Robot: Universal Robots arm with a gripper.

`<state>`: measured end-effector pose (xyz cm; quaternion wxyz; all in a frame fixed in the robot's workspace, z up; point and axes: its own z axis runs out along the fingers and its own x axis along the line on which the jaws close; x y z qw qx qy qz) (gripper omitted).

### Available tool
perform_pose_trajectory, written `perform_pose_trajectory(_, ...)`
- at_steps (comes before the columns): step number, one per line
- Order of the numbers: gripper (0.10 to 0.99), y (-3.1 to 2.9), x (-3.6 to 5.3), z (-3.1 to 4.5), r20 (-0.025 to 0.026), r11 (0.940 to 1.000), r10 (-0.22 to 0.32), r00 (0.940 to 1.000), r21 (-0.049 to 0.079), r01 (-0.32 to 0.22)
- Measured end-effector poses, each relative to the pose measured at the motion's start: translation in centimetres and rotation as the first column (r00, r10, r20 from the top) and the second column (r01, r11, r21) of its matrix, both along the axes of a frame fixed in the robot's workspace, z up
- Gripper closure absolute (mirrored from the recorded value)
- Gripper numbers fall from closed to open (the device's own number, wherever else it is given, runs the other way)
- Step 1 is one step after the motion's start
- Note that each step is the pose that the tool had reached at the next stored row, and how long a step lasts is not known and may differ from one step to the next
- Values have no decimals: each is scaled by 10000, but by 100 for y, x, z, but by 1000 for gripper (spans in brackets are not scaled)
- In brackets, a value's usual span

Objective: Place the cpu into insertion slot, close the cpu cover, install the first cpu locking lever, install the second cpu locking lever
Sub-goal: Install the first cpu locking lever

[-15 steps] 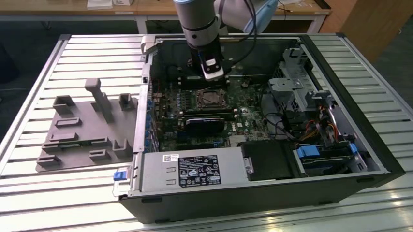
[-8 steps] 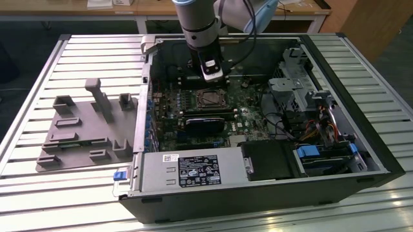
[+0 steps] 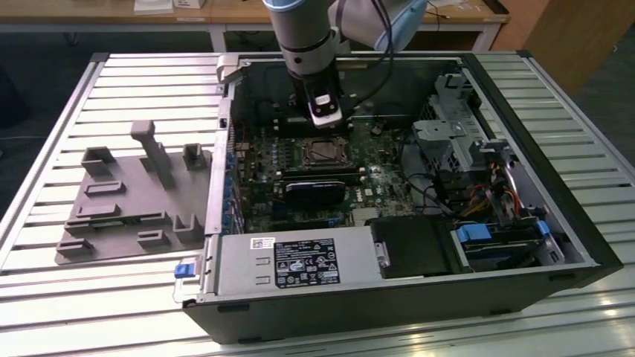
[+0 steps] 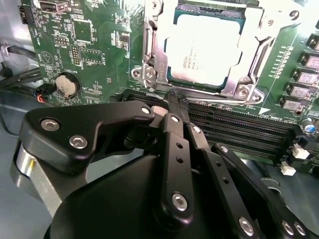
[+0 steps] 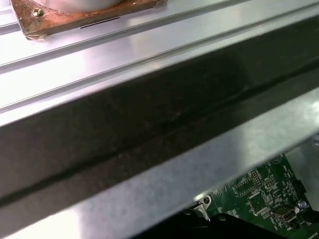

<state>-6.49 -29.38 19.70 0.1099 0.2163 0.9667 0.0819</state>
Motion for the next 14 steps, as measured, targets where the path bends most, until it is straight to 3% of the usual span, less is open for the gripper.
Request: perform_pose_trajectory(14, 984, 0, 0, -54, -1, 9999, -152, 9999, -31, 152)
